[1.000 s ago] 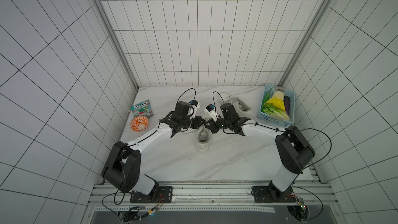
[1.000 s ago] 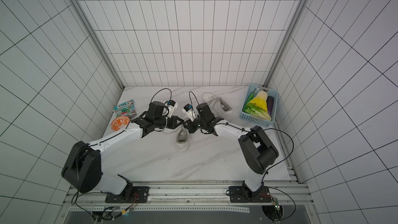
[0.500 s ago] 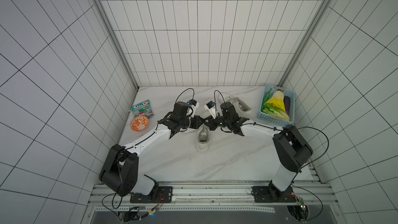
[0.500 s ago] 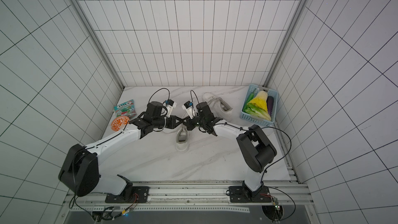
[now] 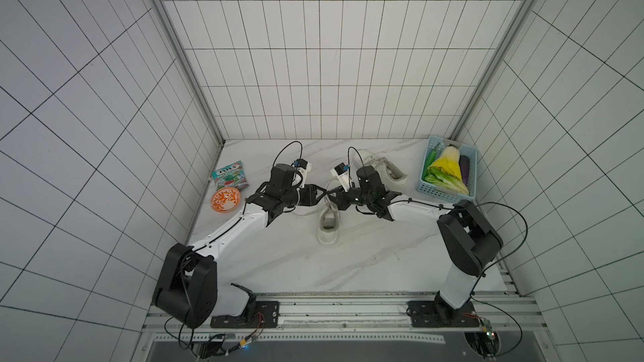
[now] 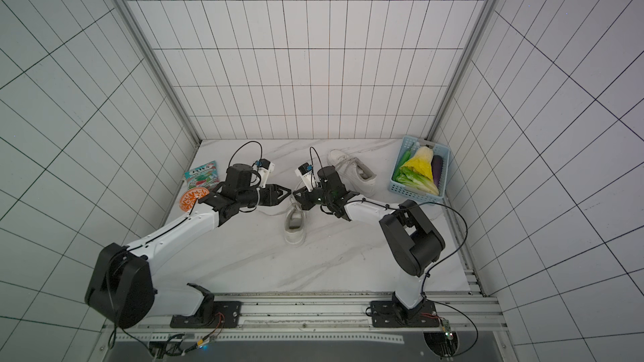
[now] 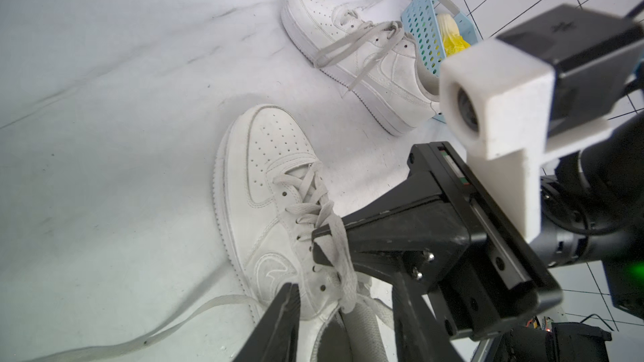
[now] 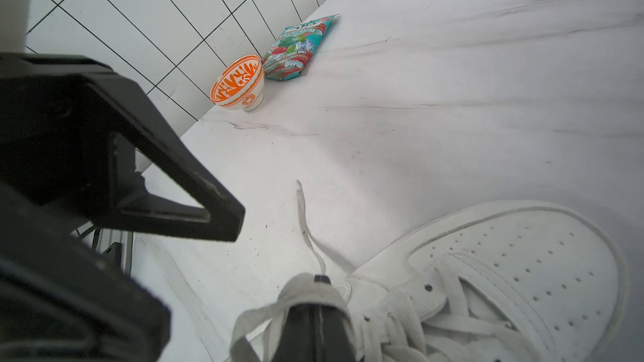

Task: Tie the shoes
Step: Cross the shoelace with the shoelace.

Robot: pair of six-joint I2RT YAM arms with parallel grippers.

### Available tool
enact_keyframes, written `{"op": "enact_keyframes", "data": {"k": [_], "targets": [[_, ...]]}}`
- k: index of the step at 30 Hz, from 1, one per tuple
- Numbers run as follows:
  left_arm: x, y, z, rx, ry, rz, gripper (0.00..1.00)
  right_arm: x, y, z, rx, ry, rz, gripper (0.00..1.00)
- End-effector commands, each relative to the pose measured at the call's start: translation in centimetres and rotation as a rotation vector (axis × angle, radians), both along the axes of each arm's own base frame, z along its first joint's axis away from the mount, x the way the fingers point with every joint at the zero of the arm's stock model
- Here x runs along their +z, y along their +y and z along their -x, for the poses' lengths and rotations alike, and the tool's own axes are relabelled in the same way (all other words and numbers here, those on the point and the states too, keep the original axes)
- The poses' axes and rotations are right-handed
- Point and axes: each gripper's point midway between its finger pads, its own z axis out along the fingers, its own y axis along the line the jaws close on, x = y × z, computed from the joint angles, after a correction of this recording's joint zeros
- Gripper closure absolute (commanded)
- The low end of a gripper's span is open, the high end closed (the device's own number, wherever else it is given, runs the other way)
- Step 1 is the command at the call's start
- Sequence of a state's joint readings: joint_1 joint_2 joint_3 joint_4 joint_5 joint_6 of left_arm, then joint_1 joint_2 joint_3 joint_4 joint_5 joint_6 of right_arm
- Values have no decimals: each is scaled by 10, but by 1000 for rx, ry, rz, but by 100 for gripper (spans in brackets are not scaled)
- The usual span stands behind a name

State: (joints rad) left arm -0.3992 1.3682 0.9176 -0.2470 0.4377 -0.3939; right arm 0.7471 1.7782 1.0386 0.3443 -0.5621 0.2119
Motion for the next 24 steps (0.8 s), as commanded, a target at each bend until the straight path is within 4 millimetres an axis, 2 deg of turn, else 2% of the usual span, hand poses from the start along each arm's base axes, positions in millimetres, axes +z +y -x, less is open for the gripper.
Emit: {"op": "enact_keyframes", "data": {"k": [1, 3, 5, 13, 24], "targets": [[-4, 8, -4, 40, 8, -2, 61, -11, 1, 7, 8, 12, 10, 100], [-10, 7, -5, 32, 29, 4, 72, -11, 0, 7, 7, 10, 12, 100], [-14, 1, -3, -2, 49, 18, 76, -12, 0, 7, 8, 10, 15, 100], [-16, -12, -6, -24, 80, 98, 74, -14, 0, 9, 12, 10, 23, 100], [-23, -24, -4, -44, 103, 98, 73, -12, 1, 10, 16, 8, 22, 100]]}}
